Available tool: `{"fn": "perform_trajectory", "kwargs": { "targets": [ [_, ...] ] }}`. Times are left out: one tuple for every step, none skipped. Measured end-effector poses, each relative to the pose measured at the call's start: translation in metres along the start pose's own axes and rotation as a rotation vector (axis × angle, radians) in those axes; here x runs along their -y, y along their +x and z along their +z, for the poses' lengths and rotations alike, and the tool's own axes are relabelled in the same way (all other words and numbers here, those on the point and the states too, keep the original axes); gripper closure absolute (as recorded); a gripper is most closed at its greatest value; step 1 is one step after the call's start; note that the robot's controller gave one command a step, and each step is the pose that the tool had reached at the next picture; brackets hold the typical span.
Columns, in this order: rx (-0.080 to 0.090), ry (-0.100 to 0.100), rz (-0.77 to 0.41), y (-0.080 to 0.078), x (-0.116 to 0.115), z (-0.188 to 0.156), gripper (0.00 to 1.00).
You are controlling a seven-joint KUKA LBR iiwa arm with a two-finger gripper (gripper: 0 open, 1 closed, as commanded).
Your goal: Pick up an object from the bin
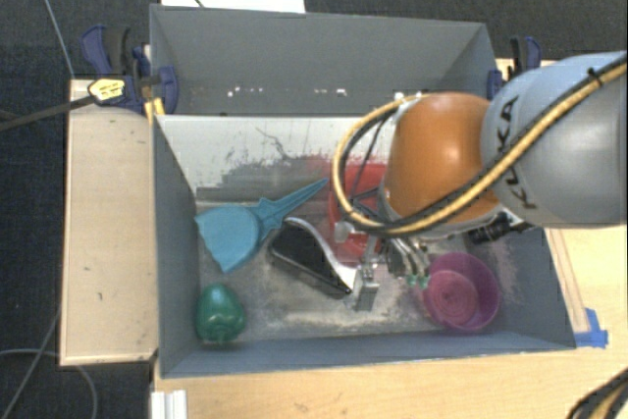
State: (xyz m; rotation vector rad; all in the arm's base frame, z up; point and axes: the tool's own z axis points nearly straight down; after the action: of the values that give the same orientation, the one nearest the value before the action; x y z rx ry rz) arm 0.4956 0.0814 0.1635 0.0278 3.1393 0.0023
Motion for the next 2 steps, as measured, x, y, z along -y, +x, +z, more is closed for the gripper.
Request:
{"fn": "perform_trajectory", "kwargs": {
  "targets": [
    [0.000, 0.000, 0.000, 0.000, 0.000, 0.000, 0.00],
    [-0.009, 0.001, -0.011, -0.002, 0.004, -0.035, 0.00]
  ]
}}
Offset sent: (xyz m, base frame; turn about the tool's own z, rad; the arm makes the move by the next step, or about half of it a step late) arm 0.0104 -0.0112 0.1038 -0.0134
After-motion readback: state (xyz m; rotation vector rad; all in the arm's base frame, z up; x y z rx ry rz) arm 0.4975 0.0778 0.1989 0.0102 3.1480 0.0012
